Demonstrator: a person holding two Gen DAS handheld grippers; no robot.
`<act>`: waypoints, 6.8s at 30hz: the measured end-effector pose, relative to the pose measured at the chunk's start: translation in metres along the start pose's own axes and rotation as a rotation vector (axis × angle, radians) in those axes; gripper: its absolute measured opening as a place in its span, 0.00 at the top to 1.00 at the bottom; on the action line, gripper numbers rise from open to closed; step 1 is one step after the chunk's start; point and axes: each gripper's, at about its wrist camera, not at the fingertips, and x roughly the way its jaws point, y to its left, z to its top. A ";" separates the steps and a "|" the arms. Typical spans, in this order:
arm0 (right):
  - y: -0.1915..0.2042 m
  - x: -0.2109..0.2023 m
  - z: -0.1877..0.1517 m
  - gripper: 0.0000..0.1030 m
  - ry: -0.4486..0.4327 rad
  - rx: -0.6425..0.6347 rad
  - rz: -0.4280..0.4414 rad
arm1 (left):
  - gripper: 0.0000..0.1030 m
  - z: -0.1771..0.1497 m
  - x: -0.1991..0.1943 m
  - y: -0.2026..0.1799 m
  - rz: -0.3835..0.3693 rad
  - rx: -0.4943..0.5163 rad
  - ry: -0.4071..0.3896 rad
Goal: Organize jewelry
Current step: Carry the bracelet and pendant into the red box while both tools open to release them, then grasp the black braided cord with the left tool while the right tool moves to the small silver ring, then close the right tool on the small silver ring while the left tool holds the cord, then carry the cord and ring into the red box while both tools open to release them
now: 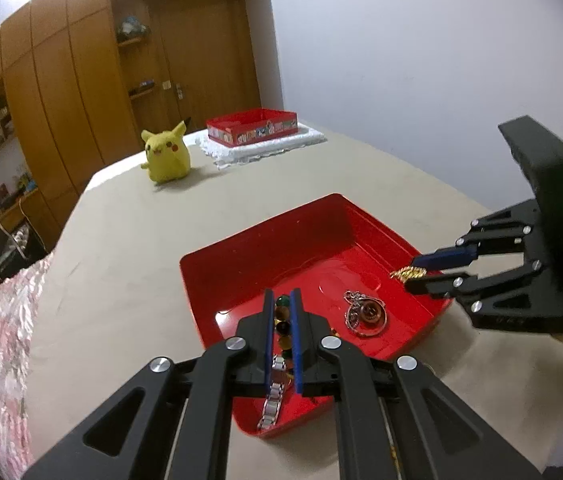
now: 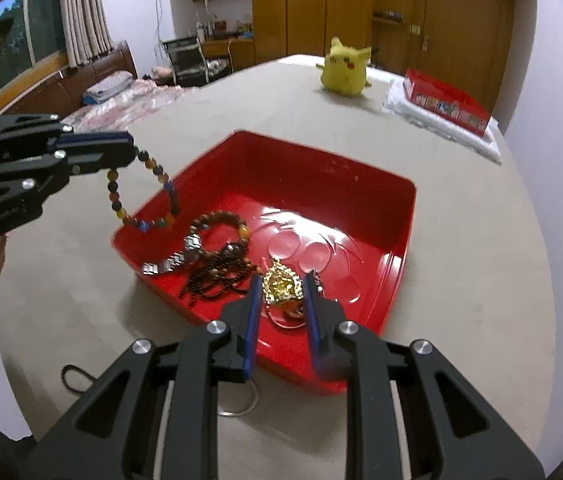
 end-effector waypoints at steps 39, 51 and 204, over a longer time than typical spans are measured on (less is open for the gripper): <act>-0.005 0.011 -0.013 0.63 0.005 -0.009 -0.017 | 0.67 -0.043 0.005 0.000 -0.007 -0.001 0.037; 0.012 -0.051 -0.080 0.57 -0.093 0.080 0.018 | 0.63 -0.111 -0.056 -0.056 -0.073 0.069 0.043; 0.003 -0.033 0.014 0.53 -0.103 0.026 -0.001 | 0.97 -0.004 -0.047 -0.003 0.058 0.007 -0.096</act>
